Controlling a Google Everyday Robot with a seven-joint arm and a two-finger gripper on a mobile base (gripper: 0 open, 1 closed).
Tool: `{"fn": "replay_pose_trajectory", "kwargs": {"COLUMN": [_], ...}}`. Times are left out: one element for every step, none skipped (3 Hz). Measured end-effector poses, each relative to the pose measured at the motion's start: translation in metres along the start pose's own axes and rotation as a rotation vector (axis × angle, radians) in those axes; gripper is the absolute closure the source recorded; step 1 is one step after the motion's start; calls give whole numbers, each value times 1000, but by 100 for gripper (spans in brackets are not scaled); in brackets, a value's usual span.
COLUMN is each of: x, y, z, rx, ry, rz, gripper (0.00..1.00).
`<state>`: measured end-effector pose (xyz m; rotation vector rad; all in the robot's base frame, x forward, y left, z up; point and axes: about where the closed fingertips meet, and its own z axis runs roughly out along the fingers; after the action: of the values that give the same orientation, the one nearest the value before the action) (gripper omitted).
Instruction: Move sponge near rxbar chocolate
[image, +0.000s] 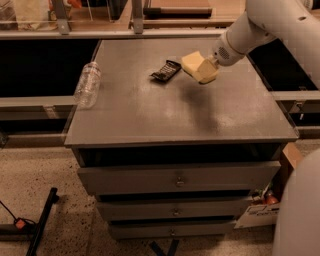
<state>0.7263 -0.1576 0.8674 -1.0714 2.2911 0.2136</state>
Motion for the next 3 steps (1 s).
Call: {"fn": "replay_pose_trajectory", "kwargs": {"x": [-16, -16, -16], "y": [-8, -7, -6], "z": [18, 21, 25], "rx": [12, 7, 2], "ry": [-30, -27, -24], "rz": [29, 27, 26], "gripper": [82, 59, 35]}}
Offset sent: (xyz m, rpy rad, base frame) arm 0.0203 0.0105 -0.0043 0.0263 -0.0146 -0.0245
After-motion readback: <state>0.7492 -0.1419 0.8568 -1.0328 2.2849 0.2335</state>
